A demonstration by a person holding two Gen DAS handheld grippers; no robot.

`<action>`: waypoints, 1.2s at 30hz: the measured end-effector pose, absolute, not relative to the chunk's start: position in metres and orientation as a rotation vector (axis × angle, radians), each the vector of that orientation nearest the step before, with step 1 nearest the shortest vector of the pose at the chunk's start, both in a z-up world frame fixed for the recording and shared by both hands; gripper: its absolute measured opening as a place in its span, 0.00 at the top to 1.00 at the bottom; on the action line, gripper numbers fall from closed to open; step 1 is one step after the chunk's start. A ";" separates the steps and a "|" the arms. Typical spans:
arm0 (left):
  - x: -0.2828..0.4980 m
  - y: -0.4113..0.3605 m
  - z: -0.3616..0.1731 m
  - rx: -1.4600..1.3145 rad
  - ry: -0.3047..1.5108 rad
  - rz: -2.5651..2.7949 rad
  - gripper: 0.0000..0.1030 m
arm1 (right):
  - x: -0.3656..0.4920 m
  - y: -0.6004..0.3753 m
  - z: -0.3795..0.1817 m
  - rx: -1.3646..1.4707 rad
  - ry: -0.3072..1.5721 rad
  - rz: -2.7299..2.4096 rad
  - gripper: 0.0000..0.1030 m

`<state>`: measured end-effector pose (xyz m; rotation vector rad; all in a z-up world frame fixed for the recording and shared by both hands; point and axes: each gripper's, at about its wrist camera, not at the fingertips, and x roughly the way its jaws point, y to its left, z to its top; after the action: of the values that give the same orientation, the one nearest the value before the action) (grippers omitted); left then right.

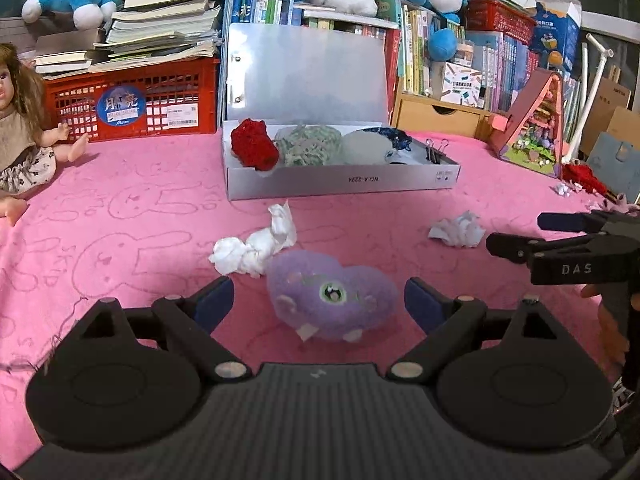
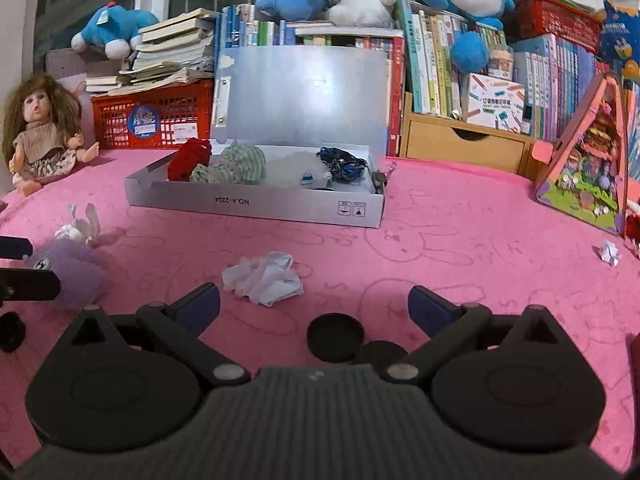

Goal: Organize objects
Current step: 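Grasp the black earbud pair with the right gripper while the left gripper grasps the purple plush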

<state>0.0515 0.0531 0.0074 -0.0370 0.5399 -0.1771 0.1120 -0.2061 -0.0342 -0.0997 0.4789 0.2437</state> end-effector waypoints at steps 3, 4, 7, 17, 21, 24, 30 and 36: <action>0.052 0.053 0.005 -0.051 0.536 -0.174 0.08 | 0.110 -0.200 -0.034 -0.126 0.480 0.257 0.00; 0.052 0.053 0.004 -0.061 0.536 -0.173 0.09 | 0.110 -0.198 -0.034 -0.134 0.483 0.263 0.00; 0.056 0.055 0.002 -0.081 0.545 -0.162 0.09 | 0.110 -0.192 -0.036 -0.164 0.498 0.254 0.00; 0.064 0.048 -0.004 -0.060 0.529 -0.163 0.10 | 0.111 -0.209 -0.040 -0.028 0.566 0.129 0.10; 0.067 0.044 -0.010 -0.057 0.540 -0.165 0.10 | 0.106 -0.216 -0.042 0.013 0.546 0.065 0.19; 0.068 0.041 -0.011 -0.047 0.544 -0.162 0.10 | 0.109 -0.219 -0.045 0.030 0.562 0.058 0.33; 0.068 0.037 -0.012 -0.020 0.553 -0.131 0.11 | 0.113 -0.214 -0.047 0.004 0.577 0.060 0.40; 0.069 0.031 -0.012 0.013 0.562 -0.106 0.14 | 0.110 -0.217 -0.047 0.032 0.560 0.045 0.56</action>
<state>0.0693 0.0310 -0.0122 0.0134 0.5619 -0.1058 0.1105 -0.2174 -0.0468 0.0323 0.5603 0.0450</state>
